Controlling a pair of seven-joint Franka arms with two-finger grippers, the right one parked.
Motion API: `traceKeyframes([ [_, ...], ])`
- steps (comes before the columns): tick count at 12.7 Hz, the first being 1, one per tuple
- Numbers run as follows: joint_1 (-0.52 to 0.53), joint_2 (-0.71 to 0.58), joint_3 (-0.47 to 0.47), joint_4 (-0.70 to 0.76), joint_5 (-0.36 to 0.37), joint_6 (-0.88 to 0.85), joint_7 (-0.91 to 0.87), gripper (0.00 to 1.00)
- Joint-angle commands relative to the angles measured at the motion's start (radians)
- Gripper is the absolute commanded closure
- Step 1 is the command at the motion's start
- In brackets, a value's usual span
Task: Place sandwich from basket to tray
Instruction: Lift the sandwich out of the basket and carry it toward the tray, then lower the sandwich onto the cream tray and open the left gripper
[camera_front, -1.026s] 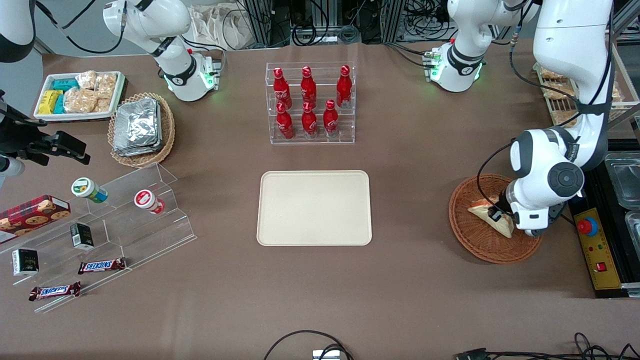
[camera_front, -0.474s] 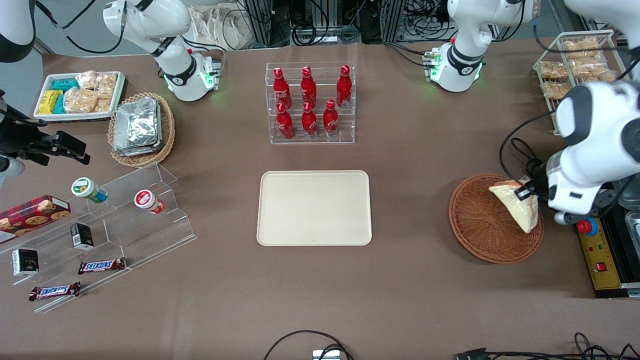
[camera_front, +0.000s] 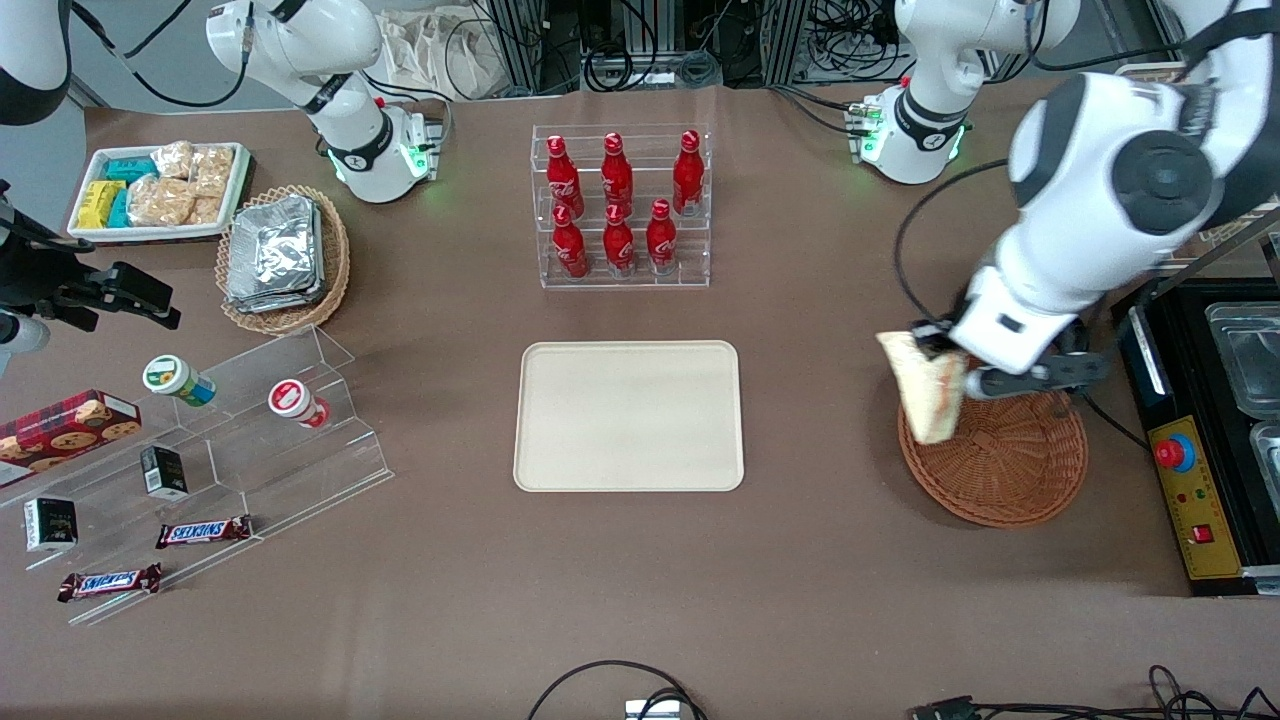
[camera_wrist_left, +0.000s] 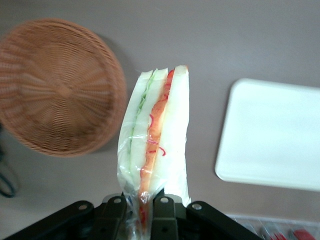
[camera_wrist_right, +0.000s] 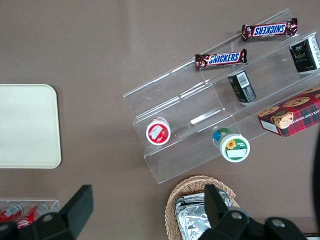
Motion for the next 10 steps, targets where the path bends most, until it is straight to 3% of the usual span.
traceKeyframes([
  [1,-0.034,0.071,-0.057,0.054,-0.023,-0.008,-0.045,1.00],
  [5,-0.172,0.247,-0.091,0.116,0.005,0.071,-0.198,1.00],
  [10,-0.237,0.454,-0.085,0.191,0.160,0.162,-0.228,1.00],
])
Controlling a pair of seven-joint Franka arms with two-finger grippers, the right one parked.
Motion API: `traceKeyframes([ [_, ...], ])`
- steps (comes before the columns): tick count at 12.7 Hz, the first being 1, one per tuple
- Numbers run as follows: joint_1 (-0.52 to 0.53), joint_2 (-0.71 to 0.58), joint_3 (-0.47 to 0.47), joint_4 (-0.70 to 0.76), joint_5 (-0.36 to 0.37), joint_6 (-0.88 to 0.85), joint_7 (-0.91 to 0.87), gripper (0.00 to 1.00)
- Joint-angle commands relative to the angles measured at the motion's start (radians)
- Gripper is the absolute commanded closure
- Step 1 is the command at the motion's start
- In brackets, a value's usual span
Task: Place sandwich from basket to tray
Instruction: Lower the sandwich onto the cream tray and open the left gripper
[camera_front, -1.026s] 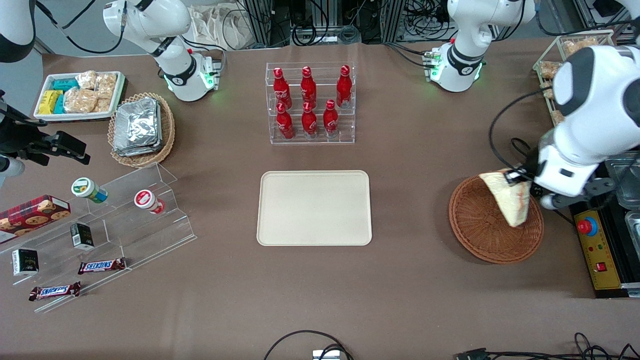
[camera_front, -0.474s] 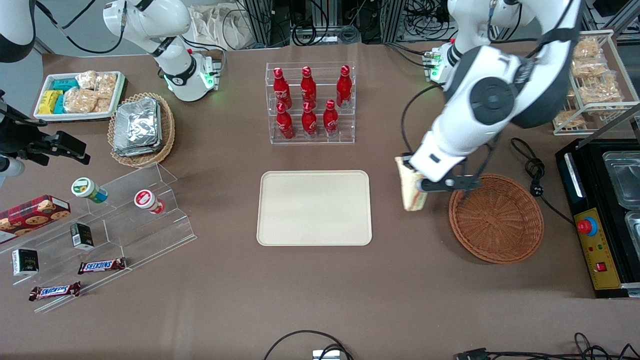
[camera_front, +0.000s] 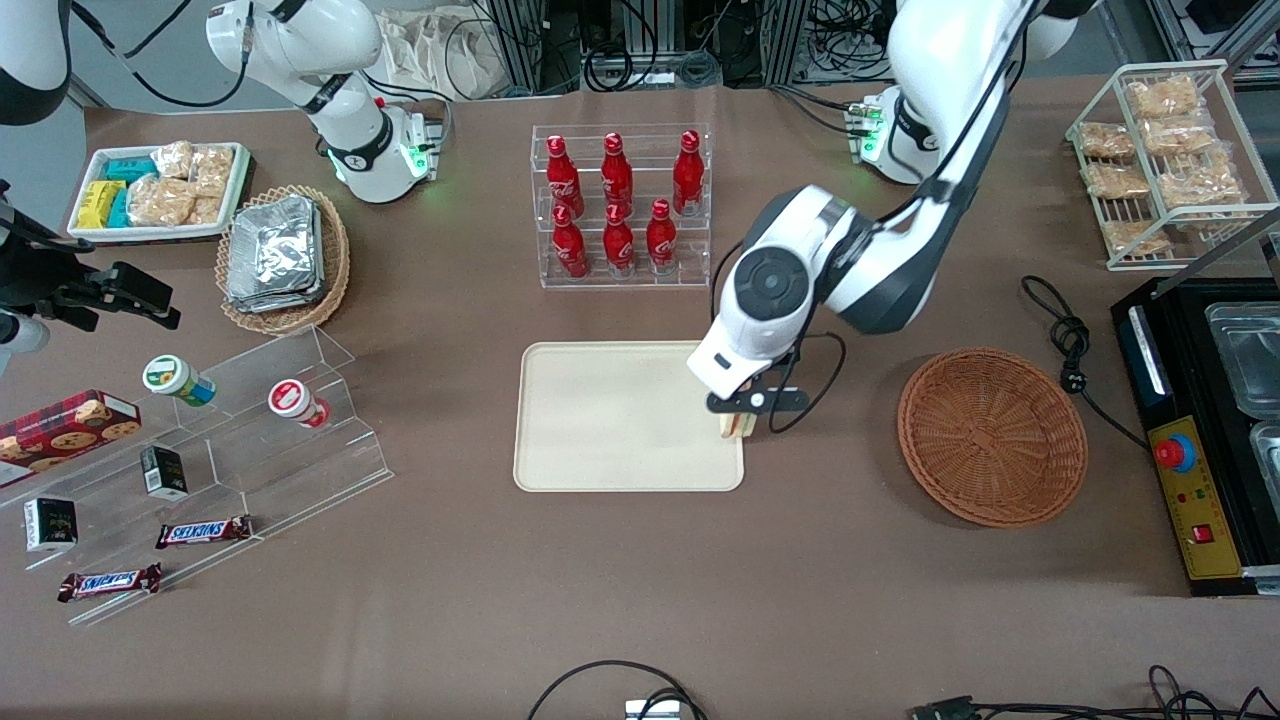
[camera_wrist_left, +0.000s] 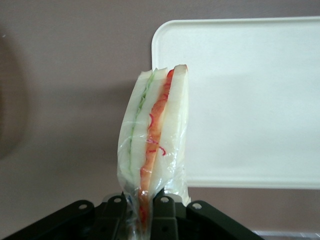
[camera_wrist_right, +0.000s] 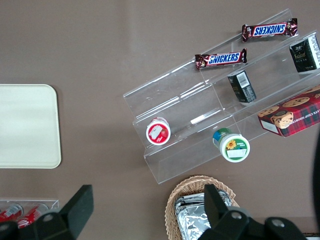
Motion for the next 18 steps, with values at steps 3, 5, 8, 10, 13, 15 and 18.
traceKeyframes([
  [3,-0.045,0.106,0.012,0.067,0.049,0.052,-0.038,1.00],
  [5,-0.063,0.132,0.012,0.069,0.109,0.078,-0.058,1.00],
  [8,-0.068,0.156,0.012,0.066,0.129,0.104,-0.089,1.00],
  [10,-0.072,0.158,0.012,0.058,0.132,0.126,-0.089,1.00],
  [13,-0.075,0.173,0.012,0.056,0.134,0.141,-0.092,0.91],
  [15,-0.075,0.175,0.015,0.053,0.134,0.153,-0.090,0.49],
  [18,-0.077,0.173,0.024,0.035,0.135,0.195,-0.089,0.00],
])
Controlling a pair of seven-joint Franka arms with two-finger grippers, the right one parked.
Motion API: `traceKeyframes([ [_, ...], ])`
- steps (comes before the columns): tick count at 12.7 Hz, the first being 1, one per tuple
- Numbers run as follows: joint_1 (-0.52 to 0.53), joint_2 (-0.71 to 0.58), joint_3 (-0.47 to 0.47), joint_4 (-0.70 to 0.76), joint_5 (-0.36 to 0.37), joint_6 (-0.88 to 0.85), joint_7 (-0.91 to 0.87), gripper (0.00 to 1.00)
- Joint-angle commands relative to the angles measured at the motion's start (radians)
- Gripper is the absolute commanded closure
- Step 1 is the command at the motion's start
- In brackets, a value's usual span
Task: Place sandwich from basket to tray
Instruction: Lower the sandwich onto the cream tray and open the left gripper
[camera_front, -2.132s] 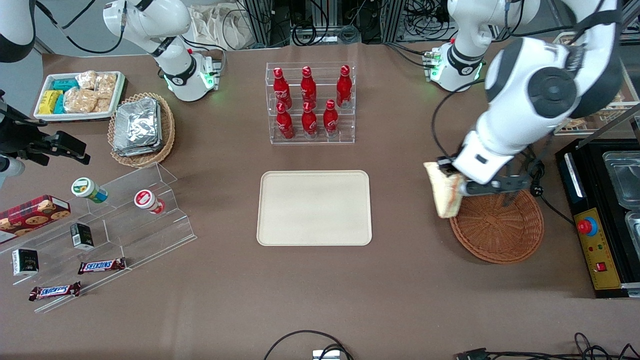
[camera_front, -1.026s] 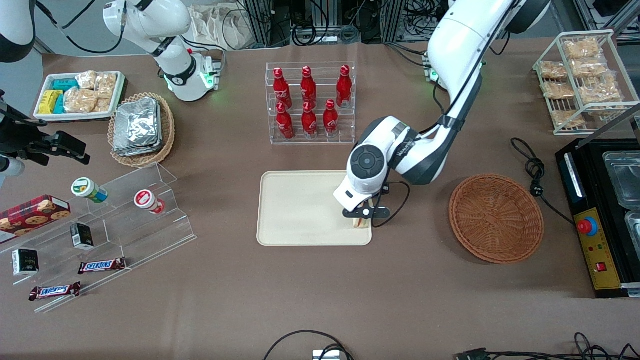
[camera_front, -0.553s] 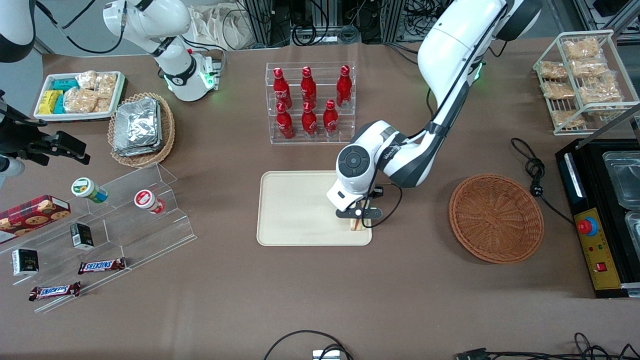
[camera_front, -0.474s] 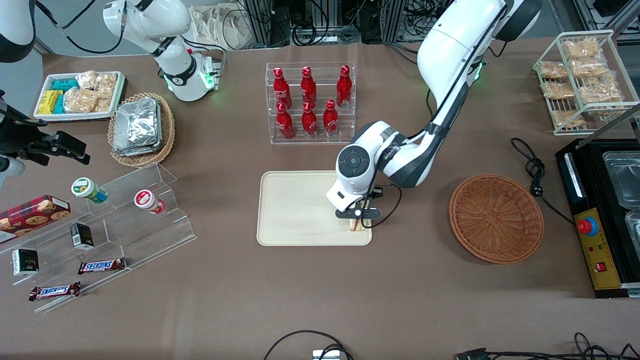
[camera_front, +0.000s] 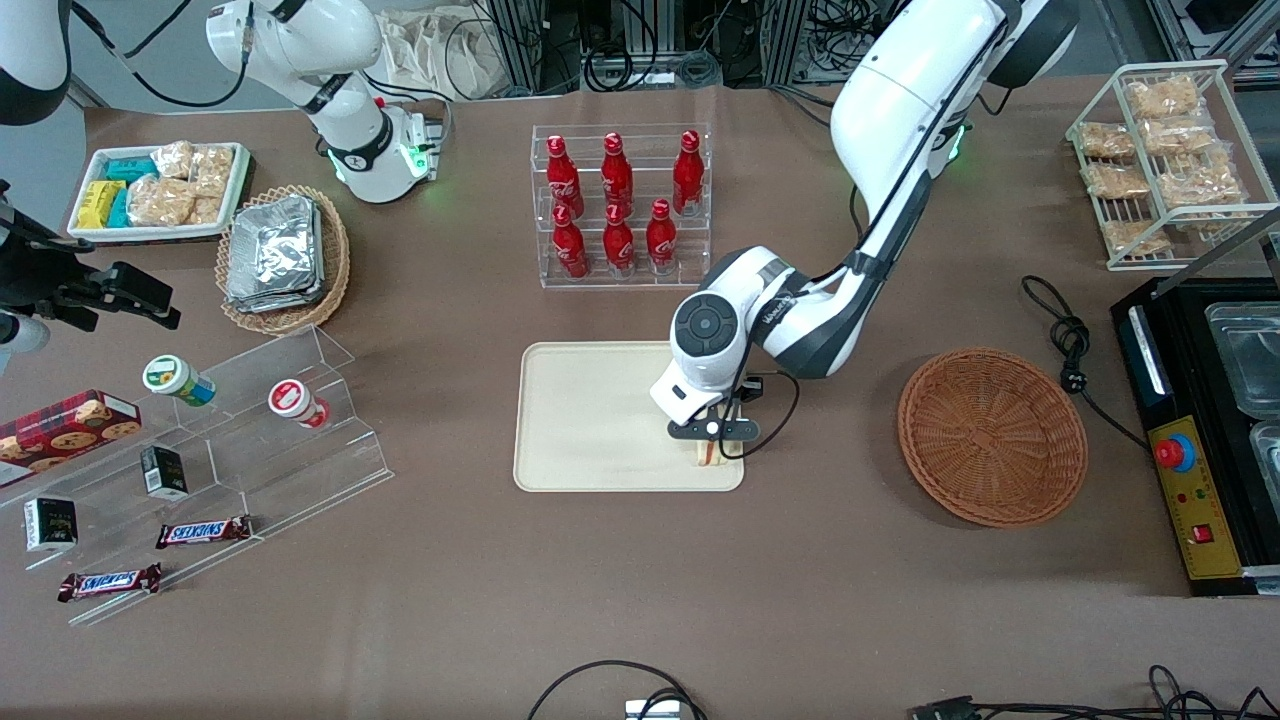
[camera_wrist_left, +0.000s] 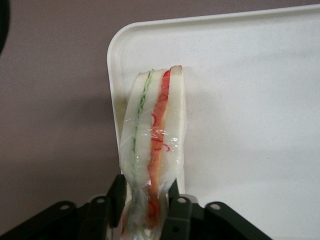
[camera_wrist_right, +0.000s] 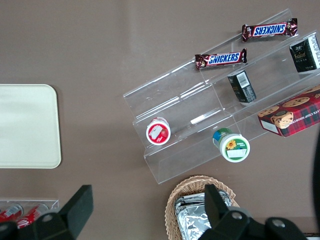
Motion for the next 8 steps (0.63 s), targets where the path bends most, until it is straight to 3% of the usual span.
traceKeyframes([
  [1,-0.023,0.003,0.021,0.000,0.022,0.031,-0.018,0.00],
  [5,-0.022,-0.015,0.023,-0.001,0.021,0.033,-0.015,0.00],
  [8,-0.009,-0.098,0.069,-0.018,0.001,0.034,0.028,0.00],
])
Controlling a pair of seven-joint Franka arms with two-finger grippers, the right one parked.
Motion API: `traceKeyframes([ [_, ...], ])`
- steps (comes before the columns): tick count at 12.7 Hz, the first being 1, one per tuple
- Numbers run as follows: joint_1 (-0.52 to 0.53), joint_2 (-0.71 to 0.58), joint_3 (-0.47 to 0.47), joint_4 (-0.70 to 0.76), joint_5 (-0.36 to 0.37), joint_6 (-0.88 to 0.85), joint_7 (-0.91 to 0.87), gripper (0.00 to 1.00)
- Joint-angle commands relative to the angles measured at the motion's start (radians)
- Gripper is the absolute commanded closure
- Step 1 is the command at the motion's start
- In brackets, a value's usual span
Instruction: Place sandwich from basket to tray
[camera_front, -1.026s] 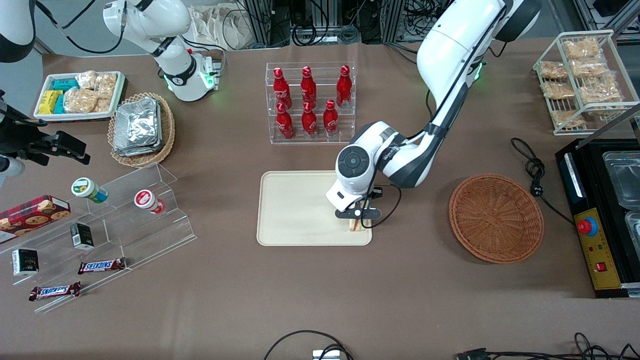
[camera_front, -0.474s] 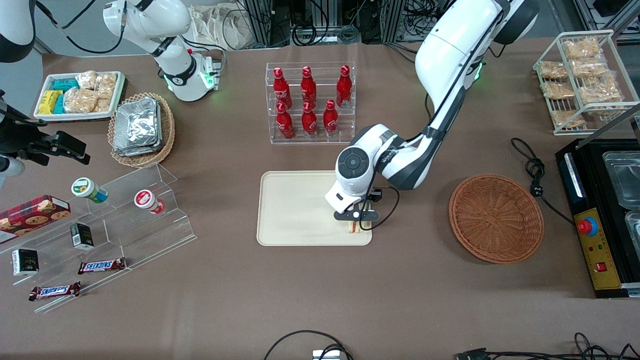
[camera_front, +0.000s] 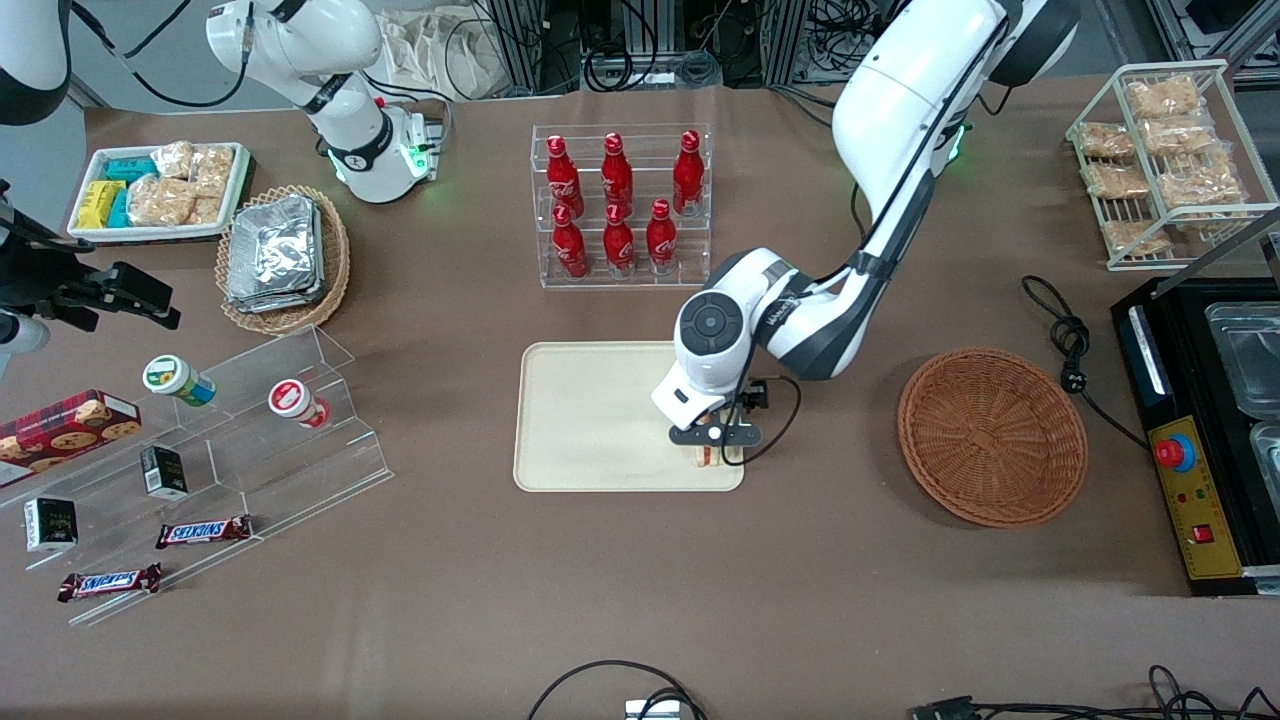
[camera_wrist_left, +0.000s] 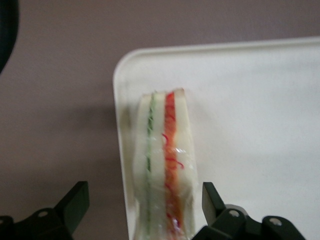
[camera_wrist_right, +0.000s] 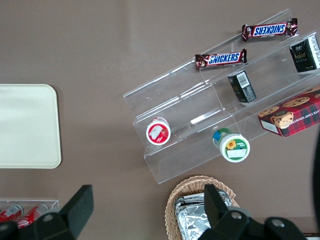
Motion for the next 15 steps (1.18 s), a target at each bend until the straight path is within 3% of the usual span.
traceKeyframes([
  [1,0.006,-0.111,0.033,-0.028,-0.004,-0.008,0.055,0.00],
  [2,0.015,-0.144,0.051,-0.031,-0.021,-0.015,0.060,0.00],
  [4,0.040,-0.219,0.102,-0.044,-0.138,-0.021,0.080,0.00],
  [5,0.067,-0.253,0.103,-0.056,-0.150,-0.022,0.139,0.00],
  [9,0.181,-0.387,0.146,-0.097,-0.159,-0.097,0.353,0.00],
  [15,0.330,-0.606,0.189,-0.208,-0.157,-0.324,0.437,0.00],
])
